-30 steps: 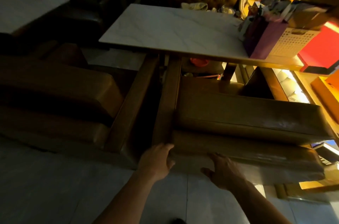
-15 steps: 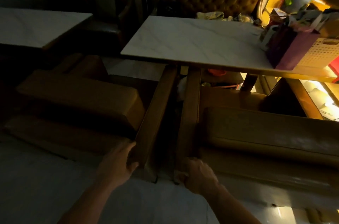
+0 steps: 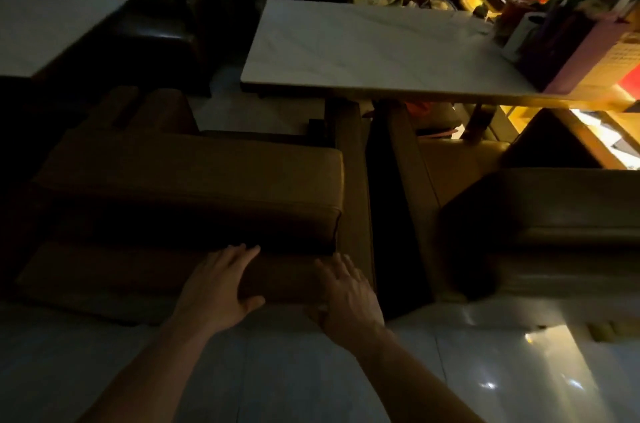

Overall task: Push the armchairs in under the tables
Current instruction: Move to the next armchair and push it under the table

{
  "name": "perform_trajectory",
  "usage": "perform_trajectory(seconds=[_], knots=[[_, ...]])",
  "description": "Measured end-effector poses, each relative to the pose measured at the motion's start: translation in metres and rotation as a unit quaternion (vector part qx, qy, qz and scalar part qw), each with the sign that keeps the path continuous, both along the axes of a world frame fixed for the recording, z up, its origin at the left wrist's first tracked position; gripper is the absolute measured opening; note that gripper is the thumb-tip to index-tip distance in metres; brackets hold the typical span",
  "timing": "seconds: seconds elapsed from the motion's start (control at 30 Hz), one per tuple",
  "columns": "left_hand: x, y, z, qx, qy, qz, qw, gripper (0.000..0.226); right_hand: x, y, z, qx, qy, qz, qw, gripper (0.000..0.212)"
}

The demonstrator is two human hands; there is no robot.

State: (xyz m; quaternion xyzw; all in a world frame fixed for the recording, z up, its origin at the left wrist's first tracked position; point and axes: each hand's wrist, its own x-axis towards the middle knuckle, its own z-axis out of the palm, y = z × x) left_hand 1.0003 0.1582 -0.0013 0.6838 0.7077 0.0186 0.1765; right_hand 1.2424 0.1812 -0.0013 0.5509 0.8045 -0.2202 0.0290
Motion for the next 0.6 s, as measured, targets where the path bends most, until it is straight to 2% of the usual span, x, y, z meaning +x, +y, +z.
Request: perform_trajectory(seconds=[0.23, 0.43, 0.6], knots=[[-0.034, 0.012, -0.035, -0.049, 0.01, -0.07, 0.996, 0.103, -0.053, -0.011, -0.028, 0.0, -0.049, -0.012, 0.999, 0.097], [-0.034, 0.018, -0.057, 0.007, 0.02, -0.083, 0.996, 0.088, -0.058, -0.009, -0.05, 0.016, -0.035, -0.042, 0.998, 0.091], [-0.028, 0.019, -0.056, 0.014, 0.035, -0.072, 0.997, 0.079, -0.055, -0.004, -0.057, 0.023, -0.024, -0.039, 0.999, 0.09]])
